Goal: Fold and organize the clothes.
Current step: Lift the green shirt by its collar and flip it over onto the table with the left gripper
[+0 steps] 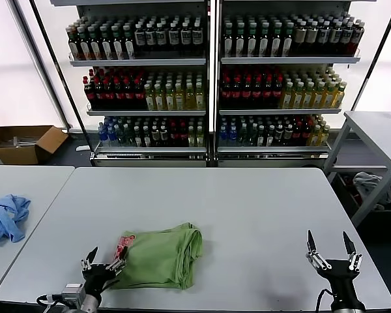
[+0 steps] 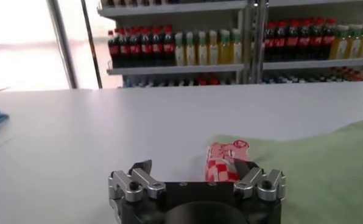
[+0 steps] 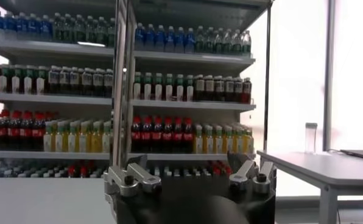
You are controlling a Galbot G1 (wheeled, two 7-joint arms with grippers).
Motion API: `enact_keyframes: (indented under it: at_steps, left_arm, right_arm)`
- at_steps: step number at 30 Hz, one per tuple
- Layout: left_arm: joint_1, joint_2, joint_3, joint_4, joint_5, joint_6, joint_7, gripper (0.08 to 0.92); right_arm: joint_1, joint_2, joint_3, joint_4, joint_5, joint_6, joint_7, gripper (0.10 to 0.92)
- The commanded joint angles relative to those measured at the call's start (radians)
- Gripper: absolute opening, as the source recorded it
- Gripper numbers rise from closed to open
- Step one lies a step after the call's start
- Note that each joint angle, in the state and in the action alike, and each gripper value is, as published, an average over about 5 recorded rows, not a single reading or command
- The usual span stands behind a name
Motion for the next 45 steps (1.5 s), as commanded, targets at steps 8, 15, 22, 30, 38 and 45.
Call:
enact_keyframes:
  at_steps: [8, 15, 22, 30, 38, 45]
  left_arm:
    - [0.012, -0.035, 0.028, -0.011, -0.099, 0.048, 0.041, 0.823]
    - [-0.001, -0.035, 0.035, -0.004, -0.105, 0.034, 0.068, 0.799]
    - [-0.005, -0.025, 0.047, 0.009, -0.061, -0.01, 0.083, 0.614]
    - [-0.011, -0.008, 0.066, 0.004, 0.006, -0.055, 0.071, 0.38]
    - [-0.013, 0.082, -0.067, -0.122, -0.061, -0.002, 0.039, 0.161]
    - [0.061, 0.22, -0.465, -0.163, -0.168, 0.072, 0.029, 0.122]
  right_arm:
    - [-0.002, 0.003, -0.003, -0.002, -0.005, 0.002, 0.001, 0.823]
    - [-0.007, 0.004, -0.001, 0.002, -0.008, 0.003, 0.001, 0.823]
    - [-0.006, 0.006, -0.004, 0.004, -0.011, 0.004, 0.002, 0.823]
    - [-0.002, 0.005, -0.003, 0.005, -0.014, 0.004, 0.009, 0.823]
    - [0.025, 0.006, -0.01, 0.014, -0.014, -0.007, 0.017, 0.823]
    - [0.062, 0.0, -0.027, 0.009, -0.01, -0.011, 0.017, 0.823]
